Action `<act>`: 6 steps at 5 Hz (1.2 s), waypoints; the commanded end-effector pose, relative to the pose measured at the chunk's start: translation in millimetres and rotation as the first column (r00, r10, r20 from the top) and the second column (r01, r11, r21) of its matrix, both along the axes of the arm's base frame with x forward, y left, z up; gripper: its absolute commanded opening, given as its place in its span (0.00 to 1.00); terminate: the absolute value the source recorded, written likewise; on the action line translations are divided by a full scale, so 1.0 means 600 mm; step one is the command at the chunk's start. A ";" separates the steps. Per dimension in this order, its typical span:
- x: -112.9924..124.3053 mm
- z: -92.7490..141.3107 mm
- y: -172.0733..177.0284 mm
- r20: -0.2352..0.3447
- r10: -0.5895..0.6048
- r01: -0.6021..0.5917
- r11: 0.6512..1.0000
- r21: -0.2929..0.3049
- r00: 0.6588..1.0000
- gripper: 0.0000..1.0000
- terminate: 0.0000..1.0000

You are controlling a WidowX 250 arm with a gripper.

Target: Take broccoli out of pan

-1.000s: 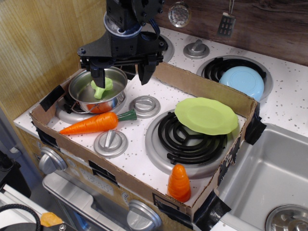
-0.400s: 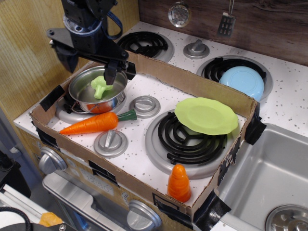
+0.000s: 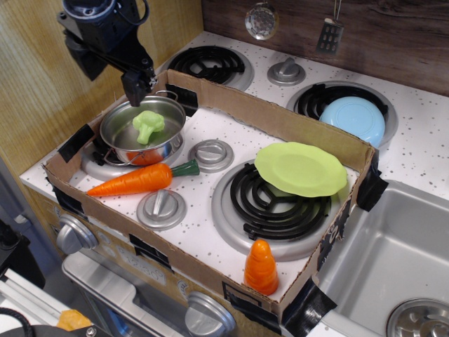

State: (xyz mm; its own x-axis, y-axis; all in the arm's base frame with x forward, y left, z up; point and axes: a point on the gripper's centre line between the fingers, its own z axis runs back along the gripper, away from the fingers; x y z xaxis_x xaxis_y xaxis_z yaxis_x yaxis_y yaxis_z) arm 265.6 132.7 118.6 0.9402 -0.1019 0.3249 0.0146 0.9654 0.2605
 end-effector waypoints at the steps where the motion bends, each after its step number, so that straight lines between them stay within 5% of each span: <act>1: 0.031 -0.020 0.017 -0.138 -0.021 0.005 0.994 -0.113 0.990 1.00 0.00; 3: 0.033 -0.050 0.016 -0.182 -0.018 -0.015 0.984 -0.179 0.983 1.00 0.00; 6: 0.045 -0.083 0.021 -0.048 -0.040 0.034 0.992 -0.120 0.998 1.00 0.00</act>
State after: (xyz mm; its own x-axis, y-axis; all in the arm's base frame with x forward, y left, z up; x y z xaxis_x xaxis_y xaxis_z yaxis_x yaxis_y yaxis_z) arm 285.0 141.8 59.8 0.9584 -0.0957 0.2689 0.0654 0.9907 0.1197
